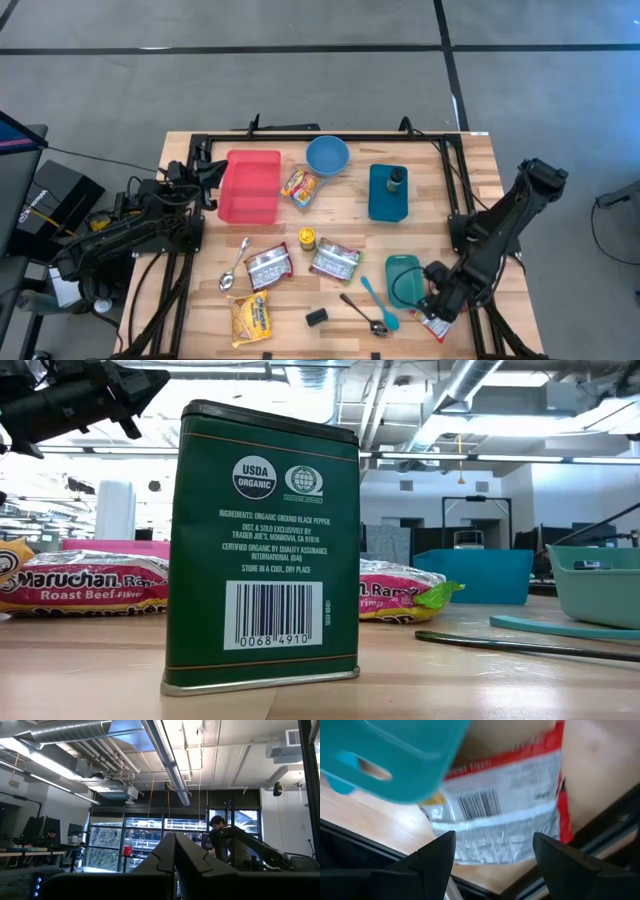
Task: Pick & Place Food Item
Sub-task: Put the orange noodle pack into the red bin
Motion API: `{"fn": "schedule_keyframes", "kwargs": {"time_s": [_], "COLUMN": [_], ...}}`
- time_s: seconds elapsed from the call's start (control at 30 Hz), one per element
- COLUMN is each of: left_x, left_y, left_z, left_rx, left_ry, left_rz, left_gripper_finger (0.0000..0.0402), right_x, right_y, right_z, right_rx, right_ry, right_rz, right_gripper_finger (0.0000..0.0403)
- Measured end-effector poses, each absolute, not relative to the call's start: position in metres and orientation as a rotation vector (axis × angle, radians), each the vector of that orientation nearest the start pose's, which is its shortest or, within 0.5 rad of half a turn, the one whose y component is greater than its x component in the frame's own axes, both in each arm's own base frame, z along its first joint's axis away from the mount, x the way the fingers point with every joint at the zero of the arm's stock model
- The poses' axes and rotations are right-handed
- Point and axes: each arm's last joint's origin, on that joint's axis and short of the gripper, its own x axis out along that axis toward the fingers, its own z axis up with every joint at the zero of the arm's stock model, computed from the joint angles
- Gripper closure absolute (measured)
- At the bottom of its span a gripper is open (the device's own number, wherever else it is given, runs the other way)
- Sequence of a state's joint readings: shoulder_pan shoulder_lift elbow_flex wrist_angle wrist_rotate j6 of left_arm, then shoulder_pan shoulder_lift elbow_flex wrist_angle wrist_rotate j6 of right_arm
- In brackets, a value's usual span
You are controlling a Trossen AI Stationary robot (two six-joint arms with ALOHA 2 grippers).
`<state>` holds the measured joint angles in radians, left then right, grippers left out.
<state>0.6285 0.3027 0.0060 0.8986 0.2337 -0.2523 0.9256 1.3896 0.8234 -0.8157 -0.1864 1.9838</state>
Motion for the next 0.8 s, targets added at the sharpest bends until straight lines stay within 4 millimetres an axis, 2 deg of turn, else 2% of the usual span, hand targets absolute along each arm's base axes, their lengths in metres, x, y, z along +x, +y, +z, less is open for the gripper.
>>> {"fn": "schedule_keyframes", "kwargs": {"time_s": [0.33,0.6,0.7,0.8], "left_x": [0.084,0.084,0.084,0.084], "left_y": [0.053,0.053,0.053,0.053], "left_z": [0.222,0.222,0.222,0.222], "left_rx": [0.015,0.015,0.014,0.014], "left_ry": [-0.592,-0.592,-0.592,-0.592], "left_rz": [0.312,0.312,0.312,0.311], "left_gripper_finger": [0.0402,0.0402,0.0402,0.0402], "right_x": [0.127,0.127,0.129,0.132], "right_y": [0.204,0.209,0.208,0.206], "right_z": [0.173,0.163,0.163,0.163], "right_rx": [0.995,0.982,0.987,0.998], "right_ry": [1.593,1.589,1.586,1.58], "right_rz": [-0.698,-0.738,-0.745,-0.757], "right_gripper_finger": [0.0143,0.0144,0.0157,0.0186]}}
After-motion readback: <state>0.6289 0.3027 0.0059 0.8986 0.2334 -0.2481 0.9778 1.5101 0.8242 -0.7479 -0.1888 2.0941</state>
